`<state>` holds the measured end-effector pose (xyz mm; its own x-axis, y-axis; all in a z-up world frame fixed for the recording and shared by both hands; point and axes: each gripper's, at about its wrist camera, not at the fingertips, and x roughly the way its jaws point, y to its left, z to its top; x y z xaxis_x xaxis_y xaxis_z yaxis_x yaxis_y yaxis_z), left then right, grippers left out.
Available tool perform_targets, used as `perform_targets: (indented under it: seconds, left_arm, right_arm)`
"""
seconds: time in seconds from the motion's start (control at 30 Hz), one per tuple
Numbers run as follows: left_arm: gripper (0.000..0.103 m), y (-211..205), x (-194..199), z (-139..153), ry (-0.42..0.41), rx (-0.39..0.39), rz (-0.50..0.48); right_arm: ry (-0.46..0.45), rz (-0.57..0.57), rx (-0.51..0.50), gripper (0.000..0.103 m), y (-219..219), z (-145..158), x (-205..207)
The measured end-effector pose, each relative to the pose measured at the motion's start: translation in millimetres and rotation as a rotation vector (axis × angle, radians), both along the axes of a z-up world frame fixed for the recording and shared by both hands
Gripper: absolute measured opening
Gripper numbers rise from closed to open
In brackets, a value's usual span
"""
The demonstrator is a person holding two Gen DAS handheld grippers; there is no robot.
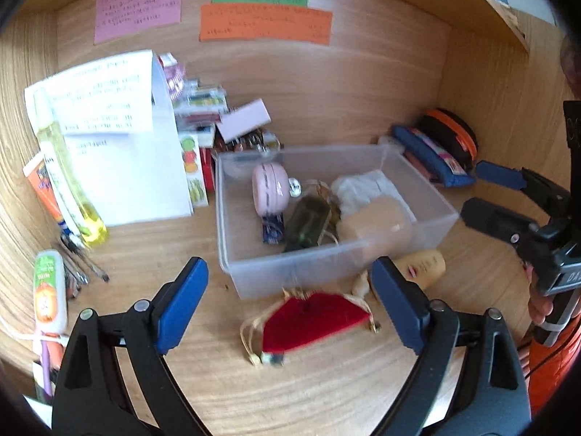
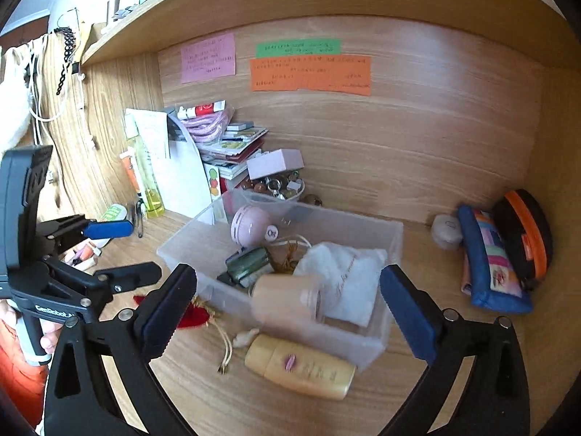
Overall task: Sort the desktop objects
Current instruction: 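Open both tools to release the bottle and cup, then withdraw from the bin, then grasp the red velvet pouch with the left tool while the right tool grasps the yellow sunscreen bottle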
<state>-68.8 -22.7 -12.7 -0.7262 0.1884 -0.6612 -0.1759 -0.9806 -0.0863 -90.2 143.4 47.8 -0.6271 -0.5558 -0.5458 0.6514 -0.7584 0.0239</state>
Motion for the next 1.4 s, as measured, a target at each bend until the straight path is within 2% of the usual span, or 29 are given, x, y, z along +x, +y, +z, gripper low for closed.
perform_targets:
  seconds: [0.2,0.53,0.6,0.67,0.9,1.13,1.3,1.37,1.4]
  left_arm:
    - [0.092,10.7,9.4,-26.3,-0.055,-0.025,-0.03]
    - [0.092,9.8,-1.1,-57.3,-0.137,-0.018,0.005]
    - [0.085,8.5,-3.5,-58.5,-0.139,-0.002,0.009]
    - [0.073,9.2,-6.6,-59.1,-0.148,0.007,0.004]
    - [0.054,15.8,-14.2,-58.8,-0.138,0.003,-0.007]
    - [0.033,16.6,-17.9,-56.4,-0.107,0.009,-0.019]
    - [0.028,10.5,-16.6,-56.1,-0.098,0.02,-0.014]
    - [0.026,7.2,-14.5,-54.6,-0.092,0.03,-0.008]
    - [0.025,4.6,-12.6,-52.8,-0.085,0.037,-0.003]
  right_arm:
    - [-0.054,-0.02,0.023,0.101,13.9,-21.8,8.5]
    - [-0.158,-0.03,0.166,0.101,24.6,-79.1,6.5]
    - [-0.164,-0.03,0.197,0.101,23.5,-86.6,6.2]
    - [-0.171,-0.022,0.225,0.101,22.1,-92.9,3.9]
    - [-0.217,0.003,0.256,0.101,14.6,-104.2,-14.4]
    - [-0.209,0.038,0.259,0.097,-0.3,-107.4,-21.2]
    - [-0.168,0.057,0.308,0.086,-11.7,-112.4,-18.5]
    - [-0.162,0.071,0.343,0.077,-15.6,-116.4,-16.5]
    - [-0.16,0.077,0.365,0.068,-17.2,-119.0,-15.3]
